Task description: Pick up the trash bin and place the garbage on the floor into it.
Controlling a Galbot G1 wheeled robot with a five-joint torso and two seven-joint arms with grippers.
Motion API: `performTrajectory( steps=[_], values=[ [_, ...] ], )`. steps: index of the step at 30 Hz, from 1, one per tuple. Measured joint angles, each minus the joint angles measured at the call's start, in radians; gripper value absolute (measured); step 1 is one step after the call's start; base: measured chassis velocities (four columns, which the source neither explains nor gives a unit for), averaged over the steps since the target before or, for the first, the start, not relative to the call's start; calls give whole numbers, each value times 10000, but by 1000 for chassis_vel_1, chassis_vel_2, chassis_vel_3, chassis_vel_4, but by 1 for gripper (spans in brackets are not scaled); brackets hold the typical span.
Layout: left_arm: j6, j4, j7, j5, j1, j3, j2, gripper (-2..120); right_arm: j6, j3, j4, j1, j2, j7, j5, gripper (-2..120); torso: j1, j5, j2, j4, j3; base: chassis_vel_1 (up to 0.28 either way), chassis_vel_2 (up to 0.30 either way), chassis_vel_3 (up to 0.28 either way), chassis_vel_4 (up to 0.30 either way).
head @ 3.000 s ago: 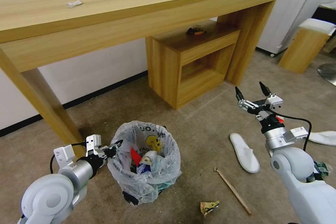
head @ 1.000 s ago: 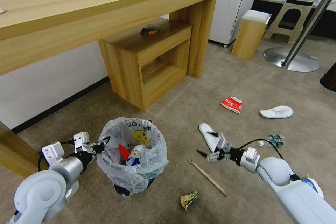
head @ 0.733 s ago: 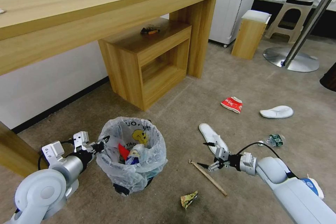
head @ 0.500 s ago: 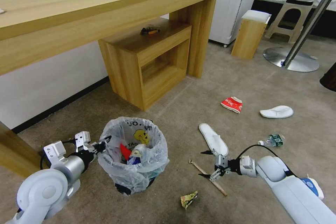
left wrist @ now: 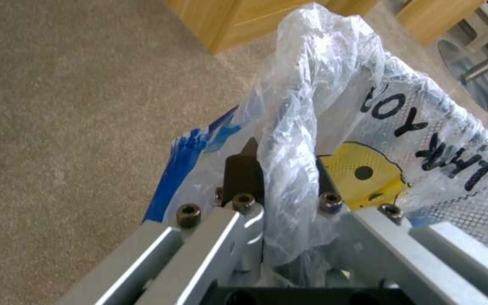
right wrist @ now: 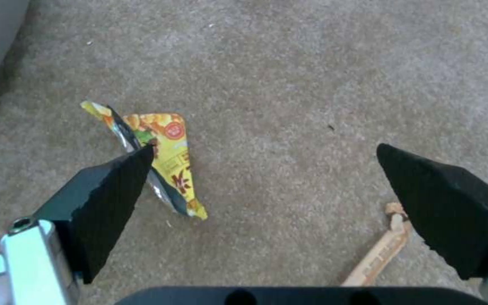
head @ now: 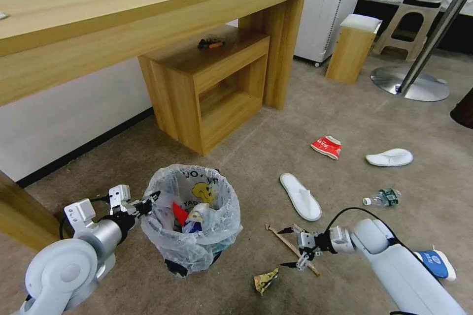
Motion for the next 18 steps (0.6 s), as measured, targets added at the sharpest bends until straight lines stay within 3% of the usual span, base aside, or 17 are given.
performTrajectory(
  steps=[18],
  values=[
    [5,-91,7,13,48,-32,26,3,31,-661,-196,-172,301,12,-416,100,0,1,0,0,-1,0,0,0,0]
  ],
)
